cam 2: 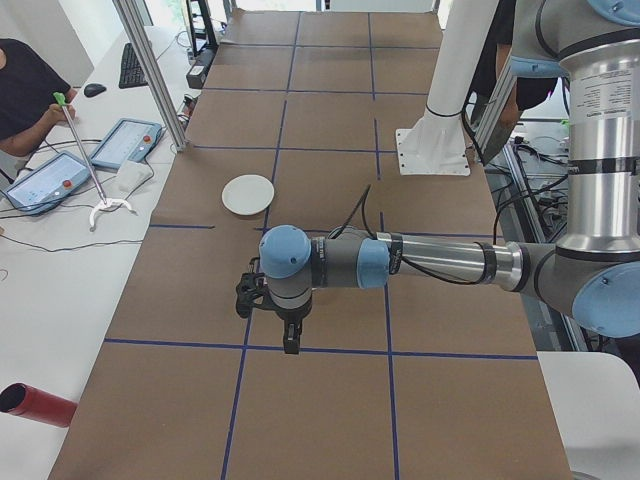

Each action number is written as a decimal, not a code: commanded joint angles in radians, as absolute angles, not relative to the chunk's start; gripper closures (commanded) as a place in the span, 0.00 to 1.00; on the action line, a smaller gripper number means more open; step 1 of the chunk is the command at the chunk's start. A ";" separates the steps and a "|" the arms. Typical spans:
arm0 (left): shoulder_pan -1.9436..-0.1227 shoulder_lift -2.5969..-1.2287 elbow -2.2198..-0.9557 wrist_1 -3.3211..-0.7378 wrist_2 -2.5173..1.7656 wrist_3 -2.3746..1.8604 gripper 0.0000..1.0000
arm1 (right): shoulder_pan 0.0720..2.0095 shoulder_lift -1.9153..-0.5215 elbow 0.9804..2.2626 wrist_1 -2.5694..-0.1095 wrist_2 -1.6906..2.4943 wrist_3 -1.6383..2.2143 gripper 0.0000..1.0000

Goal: Move lemon from plate to bowl

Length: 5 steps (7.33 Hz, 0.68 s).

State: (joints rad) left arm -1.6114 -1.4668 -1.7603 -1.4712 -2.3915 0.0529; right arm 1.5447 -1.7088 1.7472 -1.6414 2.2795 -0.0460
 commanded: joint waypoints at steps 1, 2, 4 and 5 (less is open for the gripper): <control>-1.611 -1.470 -1.767 -1.474 -2.398 0.048 0.00 | 1.545 -1.709 1.747 -1.641 2.279 -0.046 0.00; -1.611 -1.476 -1.766 -1.474 -2.395 0.049 0.00 | 1.545 -1.709 1.747 -1.641 2.279 -0.046 0.00; -1.609 -1.480 -1.761 -1.474 -2.395 0.048 0.00 | 1.545 -1.709 1.747 -1.641 2.279 -0.046 0.00; -1.609 -1.480 -1.761 -1.474 -2.395 0.049 0.00 | 1.545 -1.709 1.747 -1.641 2.279 -0.046 0.00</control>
